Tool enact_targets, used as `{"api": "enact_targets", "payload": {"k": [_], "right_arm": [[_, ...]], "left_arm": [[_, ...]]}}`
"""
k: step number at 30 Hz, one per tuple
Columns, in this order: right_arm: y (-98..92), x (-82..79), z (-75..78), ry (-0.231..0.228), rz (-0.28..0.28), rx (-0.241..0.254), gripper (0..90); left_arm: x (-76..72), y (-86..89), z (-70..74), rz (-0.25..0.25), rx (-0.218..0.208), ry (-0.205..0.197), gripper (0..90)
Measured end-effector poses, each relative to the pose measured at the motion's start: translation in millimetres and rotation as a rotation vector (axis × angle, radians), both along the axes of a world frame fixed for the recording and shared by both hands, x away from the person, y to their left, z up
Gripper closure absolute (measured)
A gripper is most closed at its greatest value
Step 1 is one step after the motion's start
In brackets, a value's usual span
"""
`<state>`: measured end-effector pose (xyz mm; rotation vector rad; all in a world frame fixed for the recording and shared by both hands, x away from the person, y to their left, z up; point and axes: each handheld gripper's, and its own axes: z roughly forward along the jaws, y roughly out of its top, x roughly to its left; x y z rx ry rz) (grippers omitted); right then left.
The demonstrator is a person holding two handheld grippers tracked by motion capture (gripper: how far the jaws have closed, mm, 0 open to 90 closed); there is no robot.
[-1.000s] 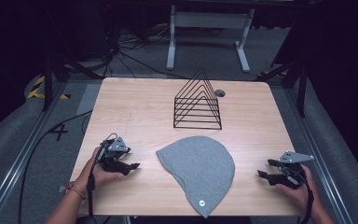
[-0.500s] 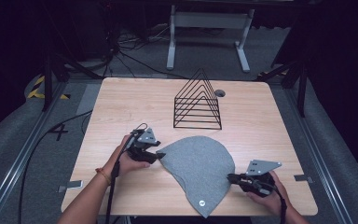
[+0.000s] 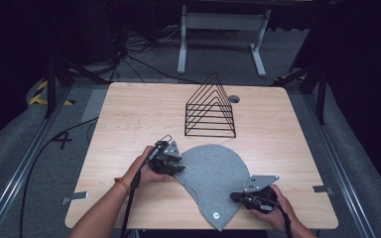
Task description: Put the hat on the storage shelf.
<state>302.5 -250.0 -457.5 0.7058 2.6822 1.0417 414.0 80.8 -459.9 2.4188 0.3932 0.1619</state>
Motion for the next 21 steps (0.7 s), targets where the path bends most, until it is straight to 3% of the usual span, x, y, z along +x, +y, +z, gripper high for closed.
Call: {"api": "enact_targets", "payload": {"k": [5,10,12,19,21], "right_arm": [[-9.6,9.0,1.7,-0.030,-0.061,-0.031,88.0],[-19.1,20.4,2.5,-0.038,-0.111,-0.040,86.9],[-20.8,22.9,2.6,-0.041,-0.120,-0.040,86.8],[-33.1,45.6,4.0,-0.041,-0.187,-0.045,83.9],[-36.6,51.9,5.9,-0.049,-0.211,-0.044,79.8]], "left_arm": [[-21.0,3.4,1.0,-0.031,0.021,-0.003,62.0],[-48.7,4.7,-1.6,-0.015,-0.004,0.006,63.7],[-52.0,4.3,-1.7,-0.009,-0.005,0.014,63.7],[-72.4,-7.0,-2.1,-0.077,-0.024,0.022,63.0],[-72.3,-8.1,0.5,-0.065,-0.026,0.015,57.1]]}}
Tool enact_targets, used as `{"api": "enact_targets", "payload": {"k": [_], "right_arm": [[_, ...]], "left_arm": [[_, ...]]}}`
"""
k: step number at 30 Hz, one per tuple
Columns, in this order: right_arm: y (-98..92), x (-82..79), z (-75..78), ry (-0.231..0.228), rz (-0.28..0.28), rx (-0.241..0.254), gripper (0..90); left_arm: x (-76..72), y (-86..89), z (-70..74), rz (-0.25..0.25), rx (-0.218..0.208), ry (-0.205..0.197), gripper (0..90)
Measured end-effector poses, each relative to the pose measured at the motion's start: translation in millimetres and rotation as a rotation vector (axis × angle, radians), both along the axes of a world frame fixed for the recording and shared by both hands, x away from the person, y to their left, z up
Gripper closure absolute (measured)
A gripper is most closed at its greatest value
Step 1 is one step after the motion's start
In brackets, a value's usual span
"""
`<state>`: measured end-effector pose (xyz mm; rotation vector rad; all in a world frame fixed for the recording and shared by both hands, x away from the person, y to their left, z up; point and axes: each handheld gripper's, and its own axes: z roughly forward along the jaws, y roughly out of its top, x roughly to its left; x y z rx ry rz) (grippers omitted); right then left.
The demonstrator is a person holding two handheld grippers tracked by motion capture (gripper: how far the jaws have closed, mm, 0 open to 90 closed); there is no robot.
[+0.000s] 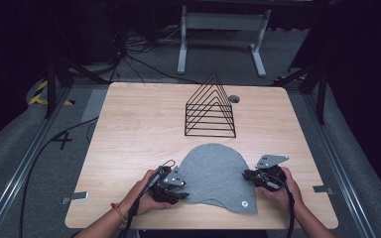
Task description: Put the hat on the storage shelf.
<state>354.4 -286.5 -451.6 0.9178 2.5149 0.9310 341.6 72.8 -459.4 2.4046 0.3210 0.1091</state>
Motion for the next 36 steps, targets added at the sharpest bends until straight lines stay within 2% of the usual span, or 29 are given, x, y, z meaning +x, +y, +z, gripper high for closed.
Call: {"api": "enact_targets", "payload": {"k": [1,2,3,5,6,7,8,9,12,13,14,15,16,17,18,19,20,22,23,24,25,26,27,28,29,32,33,34,36], "right_arm": [[0.0,0.0,0.0,0.000,0.000,0.000,79.8],[-1.5,2.0,1.2,0.001,-0.008,0.006,78.7],[-3.4,4.7,3.2,0.003,-0.013,0.017,76.6],[-6.2,10.8,9.0,-0.013,-0.037,0.021,72.4],[-6.5,13.7,10.4,-0.008,-0.043,0.025,70.0],[-5.9,17.4,11.1,-0.003,-0.045,0.021,66.2],[-4.9,21.5,11.4,0.006,-0.050,0.015,63.4],[-4.9,21.5,11.4,0.006,-0.050,0.015,63.4],[-1.3,34.4,10.2,0.008,-0.089,0.019,52.7],[0.1,38.7,9.2,0.022,-0.096,0.020,50.2],[1.2,41.7,8.2,0.033,-0.104,0.017,49.3],[3.8,47.7,5.5,0.050,-0.108,0.018,45.4],[4.8,49.9,4.7,0.056,-0.112,0.016,43.3],[4.8,49.9,4.7,0.056,-0.112,0.016,43.3],[7.1,53.5,3.1,0.080,-0.116,0.016,38.4],[7.1,53.5,3.1,0.080,-0.116,0.016,38.4],[10.2,55.2,0.5,0.093,-0.120,0.003,34.4],[11.0,54.8,0.4,0.094,-0.123,0.001,33.2],[12.2,54.7,-0.1,0.092,-0.124,0.004,31.7],[12.9,54.4,-0.4,0.090,-0.125,0.000,30.4],[14.3,53.4,-0.8,0.086,-0.125,-0.011,30.7],[14.8,52.9,-0.7,0.084,-0.120,-0.014,32.7],[16.7,50.5,0.4,0.087,-0.115,-0.015,38.9],[16.7,50.5,0.4,0.087,-0.115,-0.015,38.9],[18.1,48.5,0.9,0.086,-0.114,-0.013,44.0],[20.2,46.2,1.9,0.089,-0.104,-0.012,51.4],[20.2,46.2,1.9,0.089,-0.104,-0.012,51.4],[20.4,45.8,1.8,0.087,-0.105,-0.011,54.0],[21.1,44.7,2.1,0.092,-0.099,0.000,62.1]], "left_arm": [[2.2,0.4,2.7,0.006,-0.023,-0.010,57.1],[7.3,2.4,7.3,0.025,-0.071,-0.004,56.3],[12.7,3.9,11.1,0.051,-0.095,-0.009,54.0],[22.8,5.9,16.2,0.103,-0.114,-0.017,47.3],[37.1,7.5,18.2,0.156,-0.131,-0.013,45.0],[37.1,7.5,18.2,0.156,-0.131,-0.013,42.8],[45.4,7.3,18.4,0.175,-0.117,-0.020,41.5],[52.7,6.1,17.4,0.200,-0.121,-0.008,41.5],[77.4,0.6,15.4,0.218,-0.070,-0.036,38.8],[82.9,-1.5,13.9,0.221,-0.061,-0.031,37.8],[91.3,-4.4,11.9,0.232,-0.033,-0.039,36.5],[95.4,-5.5,10.6,0.239,-0.032,-0.039,35.8],[105.0,-9.0,6.4,0.233,-0.033,0.000,35.2],[105.0,-9.0,6.4,0.233,-0.033,0.000,32.8],[109.7,-12.3,3.5,0.238,-0.047,0.031,31.2],[109.7,-12.3,3.5,0.238,-0.047,0.031,31.1],[108.9,-16.6,2.3,0.217,-0.048,0.041,30.5],[107.1,-19.7,1.2,0.200,-0.054,0.057,29.5],[106.4,-22.4,0.4,0.191,-0.027,0.049,29.0],[104.6,-26.4,-2.1,0.213,0.026,0.020,30.1],[103.8,-27.1,-2.5,0.232,0.027,0.021,27.2],[103.3,-27.2,-2.6,0.251,0.021,0.034,27.3],[101.7,-27.9,-1.8,0.253,0.025,0.035,29.3],[101.7,-27.9,-1.8,0.253,0.025,0.035,31.6],[98.7,-28.0,-1.4,0.239,0.016,0.028,36.4],[95.3,-27.6,-1.0,0.236,0.010,0.035,47.0],[93.8,-27.6,-0.9,0.228,0.005,0.033,47.0],[92.7,-27.7,-0.9,0.221,0.000,0.030,52.1],[90.6,-28.0,-0.8,0.229,-0.003,0.039,56.1]]}}
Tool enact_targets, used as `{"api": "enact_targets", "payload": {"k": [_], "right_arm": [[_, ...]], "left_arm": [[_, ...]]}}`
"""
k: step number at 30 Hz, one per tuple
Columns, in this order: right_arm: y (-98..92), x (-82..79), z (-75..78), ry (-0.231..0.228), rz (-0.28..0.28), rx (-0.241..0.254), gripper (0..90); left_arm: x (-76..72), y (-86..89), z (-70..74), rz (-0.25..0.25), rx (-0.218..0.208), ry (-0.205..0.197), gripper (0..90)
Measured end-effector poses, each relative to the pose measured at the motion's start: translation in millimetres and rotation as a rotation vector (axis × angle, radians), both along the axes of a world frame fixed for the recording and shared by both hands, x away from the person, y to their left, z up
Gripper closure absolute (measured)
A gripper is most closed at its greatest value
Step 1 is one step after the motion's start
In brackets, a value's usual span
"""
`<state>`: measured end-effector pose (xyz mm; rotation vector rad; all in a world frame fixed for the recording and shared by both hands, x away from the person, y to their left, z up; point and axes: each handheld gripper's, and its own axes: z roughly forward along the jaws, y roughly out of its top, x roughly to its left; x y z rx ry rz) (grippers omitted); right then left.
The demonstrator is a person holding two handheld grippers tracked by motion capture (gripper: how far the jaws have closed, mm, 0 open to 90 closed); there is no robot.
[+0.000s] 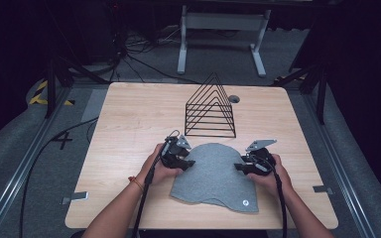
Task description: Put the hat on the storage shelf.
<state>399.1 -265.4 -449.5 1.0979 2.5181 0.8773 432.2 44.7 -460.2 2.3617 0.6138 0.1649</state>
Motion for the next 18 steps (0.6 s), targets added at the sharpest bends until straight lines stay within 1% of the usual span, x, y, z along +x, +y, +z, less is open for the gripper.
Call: {"api": "enact_targets", "payload": {"k": [1,2,3,4,5,7,8,11,12,13,14,15,17,18], "right_arm": [[0.6,-0.6,0.0,0.002,0.005,0.004,65.7],[1.0,-1.2,-0.2,0.003,0.011,0.010,69.8],[1.2,-1.8,-0.7,0.005,0.014,0.022,73.8],[1.2,-2.3,-1.3,0.007,0.019,0.032,77.2],[0.5,-2.4,-1.3,0.020,0.026,0.046,80.4],[-0.8,-2.1,-2.2,0.022,0.033,0.061,82.4],[-1.8,-2.0,-2.4,0.029,0.029,0.076,83.4],[-1.8,-3.0,-2.1,0.015,0.041,0.069,84.2],[-1.0,-4.3,-1.2,-0.001,0.049,0.060,84.3],[-1.0,-4.3,-1.2,-0.001,0.049,0.060,84.4],[-1.2,-6.1,1.5,-0.019,0.053,0.062,84.4],[-1.2,-6.1,1.5,-0.019,0.053,0.062,84.4],[-2.3,-8.1,5.2,-0.040,0.059,0.071,84.4],[-3.5,-9.1,8.0,-0.048,0.063,0.076,84.4]], "left_arm": [[0.1,0.4,0.2,-0.006,-0.003,0.000,58.7],[-0.6,0.9,0.3,-0.001,-0.008,0.004,63.0],[-2.0,1.3,-1.1,0.007,-0.028,0.012,66.7],[-2.0,1.9,-1.2,-0.009,-0.034,0.017,70.3],[-2.0,2.1,-1.2,-0.016,-0.035,0.020,75.5],[-1.4,2.8,-1.9,-0.022,-0.050,0.032,79.8],[-1.4,2.7,-2.2,-0.025,-0.055,0.031,81.6],[-2.9,2.4,-0.6,-0.019,-0.047,0.018,83.9],[-3.3,2.9,0.5,-0.019,-0.047,0.016,85.0],[-3.2,3.2,2.2,-0.020,-0.060,0.011,85.0],[-4.9,4.2,7.2,-0.020,-0.075,-0.002,85.4],[-4.9,4.2,7.2,-0.020,-0.075,-0.002,85.5],[-7.1,5.5,13.2,-0.022,-0.092,-0.014,85.7],[-9.4,5.9,17.6,-0.025,-0.091,-0.028,85.8]]}}
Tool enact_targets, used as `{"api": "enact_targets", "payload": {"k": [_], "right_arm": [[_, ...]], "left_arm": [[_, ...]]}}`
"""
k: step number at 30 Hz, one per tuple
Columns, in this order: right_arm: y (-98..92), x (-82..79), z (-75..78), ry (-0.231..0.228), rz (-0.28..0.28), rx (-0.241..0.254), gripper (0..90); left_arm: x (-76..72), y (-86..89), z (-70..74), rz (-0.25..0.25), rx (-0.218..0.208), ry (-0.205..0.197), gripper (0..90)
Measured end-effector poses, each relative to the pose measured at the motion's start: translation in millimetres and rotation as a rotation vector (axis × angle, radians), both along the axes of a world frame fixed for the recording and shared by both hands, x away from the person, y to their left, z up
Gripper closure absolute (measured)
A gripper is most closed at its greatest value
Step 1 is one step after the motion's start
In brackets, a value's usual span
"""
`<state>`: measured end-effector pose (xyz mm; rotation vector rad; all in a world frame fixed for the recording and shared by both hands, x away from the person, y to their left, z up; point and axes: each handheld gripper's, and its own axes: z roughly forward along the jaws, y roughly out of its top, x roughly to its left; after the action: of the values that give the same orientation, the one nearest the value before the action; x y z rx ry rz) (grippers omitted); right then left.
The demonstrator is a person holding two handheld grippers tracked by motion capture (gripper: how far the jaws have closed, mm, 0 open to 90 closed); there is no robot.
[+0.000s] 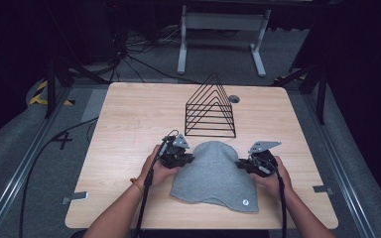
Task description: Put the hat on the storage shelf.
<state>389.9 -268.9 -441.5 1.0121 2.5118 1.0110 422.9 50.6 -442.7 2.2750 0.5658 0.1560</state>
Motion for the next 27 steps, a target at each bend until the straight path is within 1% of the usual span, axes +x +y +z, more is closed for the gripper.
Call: {"api": "enact_targets", "payload": {"k": [1,2,3,4,5,6,7,9,11,12,13,14,16,17,20,21,22,23,24,25,26,27], "right_arm": [[-1.2,-1.5,3.9,-0.015,0.001,0.007,84.5],[-3.4,-4.0,11.6,-0.043,0.010,0.013,84.5],[-4.6,-5.4,16.3,-0.057,0.010,0.021,84.5],[-4.6,-5.4,16.3,-0.057,0.010,0.021,84.5],[-6.7,-8.6,26.3,-0.089,0.011,0.026,84.6],[-7.7,-9.5,29.7,-0.100,0.013,0.031,84.6],[-7.7,-9.5,29.7,-0.100,0.013,0.031,84.6],[-10.2,-13.5,41.6,-0.130,0.015,0.049,84.7],[-12.9,-16.3,54.0,-0.162,0.019,0.062,84.7],[-13.7,-17.8,59.9,-0.173,0.018,0.069,84.6],[-14.7,-19.5,67.6,-0.189,0.021,0.077,84.7],[-15.3,-20.8,73.9,-0.204,0.022,0.080,84.7],[-15.2,-22.7,86.6,-0.230,0.025,0.076,84.8],[-14.9,-23.5,94.7,-0.246,0.027,0.069,84.8],[-14.6,-23.6,112.5,-0.279,0.030,0.066,84.8],[-14.5,-23.4,117.8,-0.288,0.025,0.063,84.8],[-14.6,-22.8,122.8,-0.294,0.025,0.069,84.8],[-14.8,-21.9,127.5,-0.300,0.024,0.074,84.8],[-14.8,-21.9,127.5,-0.300,0.024,0.074,84.8],[-14.7,-20.8,131.8,-0.309,0.023,0.073,84.9],[-15.0,-18.0,139.7,-0.330,0.015,0.070,85.1],[-15.4,-16.4,143.7,-0.337,0.009,0.072,85.2]], "left_arm": [[-2.1,-0.3,2.6,0.002,-0.003,-0.013,85.9],[-6.2,0.7,10.8,-0.006,-0.013,-0.046,86.0],[-8.3,1.0,14.7,-0.006,-0.029,-0.055,86.1],[-8.3,1.0,14.7,-0.006,-0.029,-0.055,86.1],[-10.9,2.0,23.3,-0.013,-0.033,-0.084,86.2],[-10.9,2.0,23.3,-0.013,-0.033,-0.084,86.2],[-12.8,2.7,30.0,-0.011,-0.059,-0.096,86.2],[-15.0,5.5,45.0,-0.014,-0.084,-0.129,86.2],[-17.6,6.4,56.3,-0.021,-0.100,-0.158,86.2],[-19.4,6.2,63.2,-0.021,-0.117,-0.169,86.2],[-19.4,6.2,63.2,-0.021,-0.117,-0.169,86.2],[-21.1,5.8,75.5,-0.032,-0.101,-0.196,86.2],[-21.5,5.5,89.3,-0.038,-0.103,-0.221,86.3],[-21.2,5.5,93.9,-0.042,-0.100,-0.232,86.3],[-21.0,4.7,112.4,-0.038,-0.116,-0.263,86.3],[-21.0,4.7,112.4,-0.038,-0.116,-0.263,86.3],[-19.0,4.3,122.6,-0.038,-0.132,-0.273,86.3],[-17.3,4.3,127.6,-0.042,-0.131,-0.285,86.4],[-17.3,4.3,127.6,-0.042,-0.131,-0.285,86.4],[-15.7,3.8,132.2,-0.041,-0.132,-0.286,86.4],[-11.6,2.6,141.1,-0.044,-0.125,-0.300,86.4],[-9.6,2.1,145.7,-0.045,-0.123,-0.310,86.4]]}}
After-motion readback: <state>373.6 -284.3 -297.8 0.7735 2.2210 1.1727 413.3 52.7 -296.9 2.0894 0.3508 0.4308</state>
